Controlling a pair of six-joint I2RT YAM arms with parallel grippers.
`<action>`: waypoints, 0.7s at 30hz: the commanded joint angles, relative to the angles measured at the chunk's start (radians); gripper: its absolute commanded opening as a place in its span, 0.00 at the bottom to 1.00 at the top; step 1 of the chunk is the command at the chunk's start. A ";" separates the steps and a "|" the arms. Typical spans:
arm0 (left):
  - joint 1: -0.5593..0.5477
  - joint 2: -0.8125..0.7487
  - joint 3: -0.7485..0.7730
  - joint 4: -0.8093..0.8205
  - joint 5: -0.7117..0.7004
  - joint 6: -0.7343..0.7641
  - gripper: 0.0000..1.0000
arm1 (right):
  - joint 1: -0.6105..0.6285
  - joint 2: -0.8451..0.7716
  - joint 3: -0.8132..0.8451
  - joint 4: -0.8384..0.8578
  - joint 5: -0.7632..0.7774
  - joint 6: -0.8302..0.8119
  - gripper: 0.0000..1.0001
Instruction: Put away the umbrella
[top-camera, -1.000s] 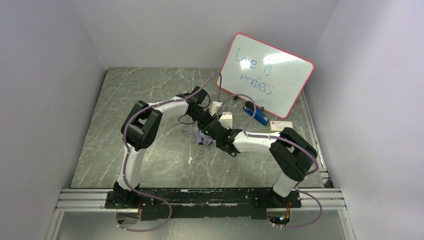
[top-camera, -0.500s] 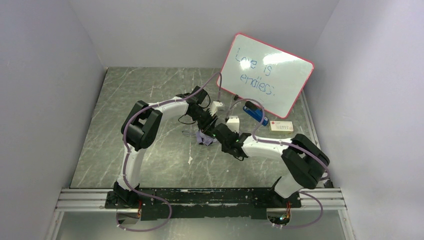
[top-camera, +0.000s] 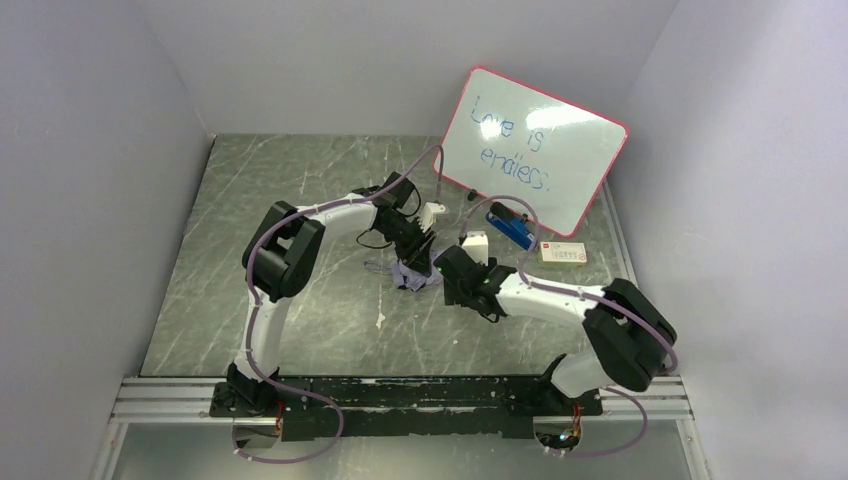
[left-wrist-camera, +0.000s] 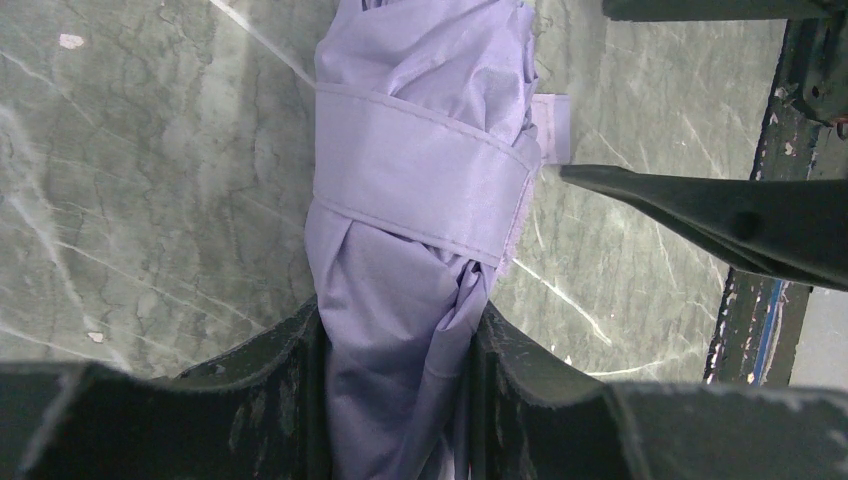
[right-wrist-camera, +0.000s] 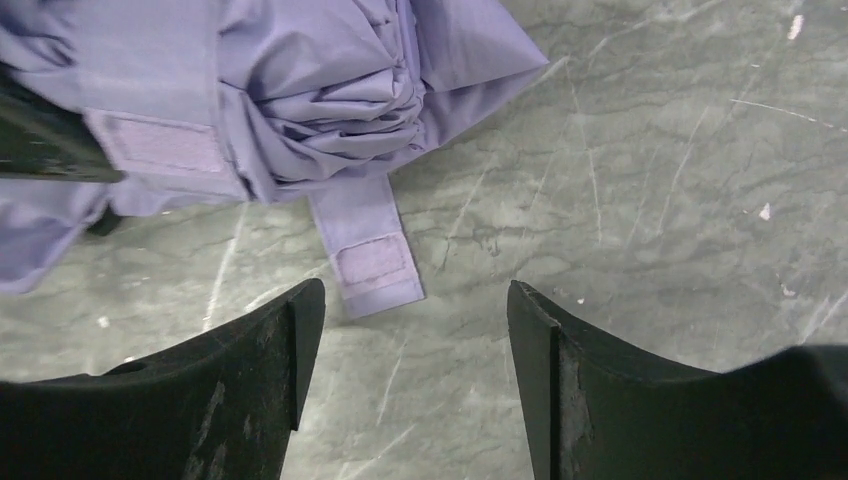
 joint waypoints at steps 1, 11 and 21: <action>-0.027 0.149 -0.078 -0.030 -0.282 0.031 0.05 | -0.021 0.074 0.020 0.045 -0.061 -0.103 0.70; -0.026 0.150 -0.078 -0.031 -0.282 0.032 0.05 | -0.046 0.157 0.055 0.035 -0.121 -0.118 0.57; -0.026 0.150 -0.078 -0.030 -0.282 0.031 0.05 | -0.060 0.268 0.066 -0.112 -0.140 -0.062 0.35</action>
